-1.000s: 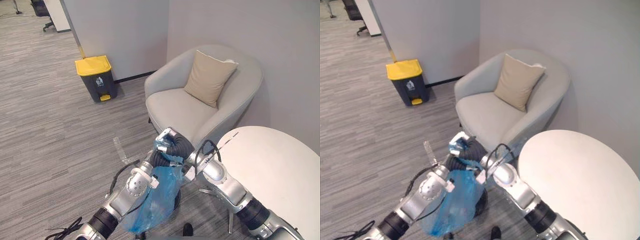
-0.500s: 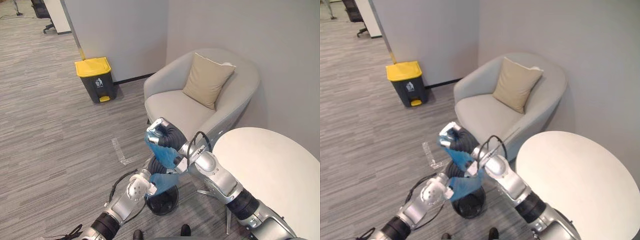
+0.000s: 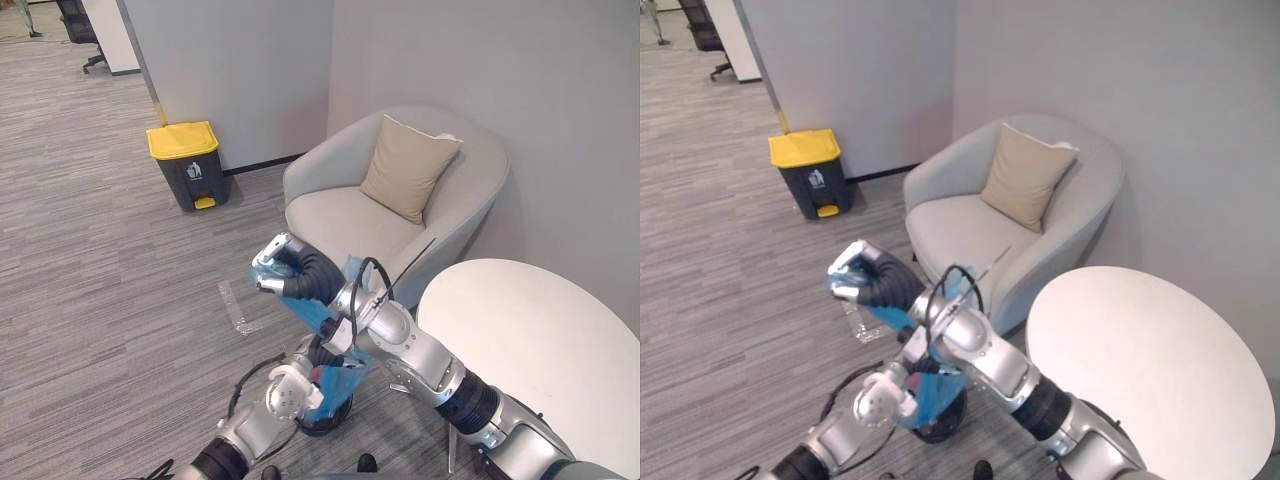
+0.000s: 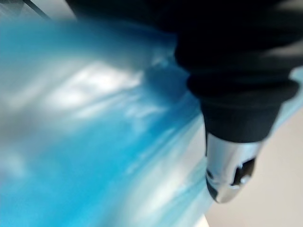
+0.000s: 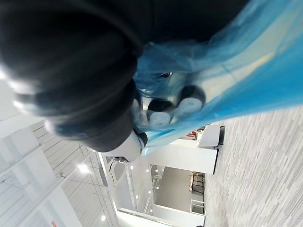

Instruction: Gather rubbish on tea table into small bin, then transfer packed bag to large trash can.

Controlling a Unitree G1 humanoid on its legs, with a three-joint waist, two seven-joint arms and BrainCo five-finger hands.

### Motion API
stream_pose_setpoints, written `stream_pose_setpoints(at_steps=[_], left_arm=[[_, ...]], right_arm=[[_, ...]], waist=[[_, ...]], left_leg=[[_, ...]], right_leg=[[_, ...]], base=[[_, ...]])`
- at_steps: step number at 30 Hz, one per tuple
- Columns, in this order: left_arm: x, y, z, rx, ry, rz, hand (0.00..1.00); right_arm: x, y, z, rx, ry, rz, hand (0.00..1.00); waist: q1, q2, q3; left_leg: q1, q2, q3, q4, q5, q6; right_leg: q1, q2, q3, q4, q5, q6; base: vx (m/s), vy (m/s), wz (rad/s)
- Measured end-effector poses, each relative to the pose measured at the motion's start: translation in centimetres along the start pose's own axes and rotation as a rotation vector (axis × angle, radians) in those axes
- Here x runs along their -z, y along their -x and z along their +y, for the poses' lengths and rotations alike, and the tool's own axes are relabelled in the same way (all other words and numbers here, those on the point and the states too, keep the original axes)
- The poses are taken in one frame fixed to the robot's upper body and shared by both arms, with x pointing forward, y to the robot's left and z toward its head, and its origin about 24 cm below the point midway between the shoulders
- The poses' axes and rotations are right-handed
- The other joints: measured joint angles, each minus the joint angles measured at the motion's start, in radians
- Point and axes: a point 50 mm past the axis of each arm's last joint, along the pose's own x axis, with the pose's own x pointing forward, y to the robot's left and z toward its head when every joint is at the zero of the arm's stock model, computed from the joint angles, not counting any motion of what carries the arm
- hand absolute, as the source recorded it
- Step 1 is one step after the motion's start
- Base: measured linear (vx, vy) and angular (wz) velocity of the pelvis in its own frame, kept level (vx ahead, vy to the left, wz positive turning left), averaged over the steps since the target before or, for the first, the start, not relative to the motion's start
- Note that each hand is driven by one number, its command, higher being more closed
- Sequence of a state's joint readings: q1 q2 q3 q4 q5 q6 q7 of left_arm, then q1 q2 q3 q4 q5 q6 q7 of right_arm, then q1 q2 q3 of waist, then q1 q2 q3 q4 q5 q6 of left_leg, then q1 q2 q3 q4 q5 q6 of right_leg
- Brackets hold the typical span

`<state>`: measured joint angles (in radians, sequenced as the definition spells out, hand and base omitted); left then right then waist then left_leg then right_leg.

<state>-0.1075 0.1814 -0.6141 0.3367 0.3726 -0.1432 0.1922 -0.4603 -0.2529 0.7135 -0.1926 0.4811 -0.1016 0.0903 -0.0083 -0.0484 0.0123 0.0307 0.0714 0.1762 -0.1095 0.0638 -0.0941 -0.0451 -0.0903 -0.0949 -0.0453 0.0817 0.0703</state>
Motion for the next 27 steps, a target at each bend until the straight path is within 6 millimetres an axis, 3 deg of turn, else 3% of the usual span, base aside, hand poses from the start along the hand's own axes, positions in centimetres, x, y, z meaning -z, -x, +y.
stream_pose_setpoints(at_steps=[7, 16, 17, 21, 27], left_arm=[[1.4, -0.7, 0.5, -0.089, 0.007, 0.113, 1.00], [1.6, -0.9, 1.4, -0.149, 0.112, 0.144, 1.00], [1.7, -0.8, 1.5, -0.158, 0.132, 0.149, 1.00], [1.5, -0.7, 1.8, -0.179, 0.165, 0.142, 1.00], [0.8, -0.3, 2.5, -0.221, 0.213, 0.112, 1.00]], right_arm=[[0.7, 0.5, 0.4, 0.040, -0.091, 0.005, 1.00], [1.1, 0.9, 1.2, 0.046, -0.178, -0.022, 1.00], [1.4, 1.3, 1.2, 0.059, -0.185, -0.024, 0.00], [1.9, 2.6, 0.6, 0.119, -0.114, 0.001, 0.00], [3.2, 6.1, -1.6, 0.264, 0.146, 0.131, 0.00]], waist=[[-0.008, 0.000, 0.000], [-0.011, 0.003, 0.005], [-0.011, 0.004, 0.010], [-0.011, 0.005, 0.015], [-0.012, 0.002, 0.017]], left_leg=[[-0.013, 0.009, 0.000, 0.006, 0.005, 0.002], [0.000, 0.014, -0.002, 0.006, -0.002, -0.003], [0.003, 0.017, -0.003, 0.006, -0.007, -0.005], [0.002, 0.018, -0.006, 0.005, -0.008, -0.006], [0.003, 0.017, -0.007, 0.006, -0.009, -0.004]], right_leg=[[-0.004, 0.019, 0.000, -0.025, 0.022, -0.017], [0.013, 0.024, 0.001, -0.031, 0.019, -0.018], [0.014, 0.022, 0.001, -0.029, 0.014, -0.017], [0.014, 0.019, -0.001, -0.029, 0.006, -0.009], [0.016, 0.019, -0.003, -0.029, 0.007, -0.012]], base=[[0.04, -0.021, -0.01], [0.00, -0.002, 0.00], [0.00, 0.000, 0.00], [0.00, 0.000, 0.00], [0.00, 0.000, 0.00]])
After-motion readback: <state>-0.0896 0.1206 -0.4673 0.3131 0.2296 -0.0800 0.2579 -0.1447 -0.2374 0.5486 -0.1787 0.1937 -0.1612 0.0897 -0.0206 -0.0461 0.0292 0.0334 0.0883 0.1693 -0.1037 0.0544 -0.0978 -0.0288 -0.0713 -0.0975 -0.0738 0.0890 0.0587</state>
